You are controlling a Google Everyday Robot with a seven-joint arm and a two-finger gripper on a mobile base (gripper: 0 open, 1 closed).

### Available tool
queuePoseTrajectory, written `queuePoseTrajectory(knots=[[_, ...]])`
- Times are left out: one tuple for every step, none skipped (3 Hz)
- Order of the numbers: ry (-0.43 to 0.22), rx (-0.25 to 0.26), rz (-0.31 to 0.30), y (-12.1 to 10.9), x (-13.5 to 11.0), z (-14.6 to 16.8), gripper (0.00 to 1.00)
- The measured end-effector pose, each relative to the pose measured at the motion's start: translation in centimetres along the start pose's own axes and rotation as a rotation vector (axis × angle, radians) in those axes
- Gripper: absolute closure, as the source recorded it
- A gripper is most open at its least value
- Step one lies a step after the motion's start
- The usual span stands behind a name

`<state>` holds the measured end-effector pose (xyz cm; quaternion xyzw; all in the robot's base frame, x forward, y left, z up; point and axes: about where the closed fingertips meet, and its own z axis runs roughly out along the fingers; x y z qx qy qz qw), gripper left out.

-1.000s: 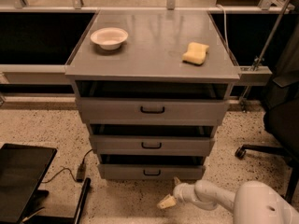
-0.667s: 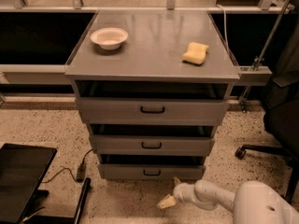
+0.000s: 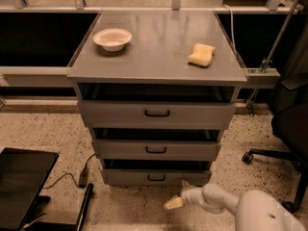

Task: Close bottom drawer

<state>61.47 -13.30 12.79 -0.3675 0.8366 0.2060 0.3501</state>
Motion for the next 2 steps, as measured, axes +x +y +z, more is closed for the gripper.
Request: queuePoseTrajectory(knots=[[-0.023, 0.027, 0.002, -1.68, -0.73, 0.52, 0.00], [-0.023, 0.027, 0.002, -1.68, -0.73, 0.52, 0.00]])
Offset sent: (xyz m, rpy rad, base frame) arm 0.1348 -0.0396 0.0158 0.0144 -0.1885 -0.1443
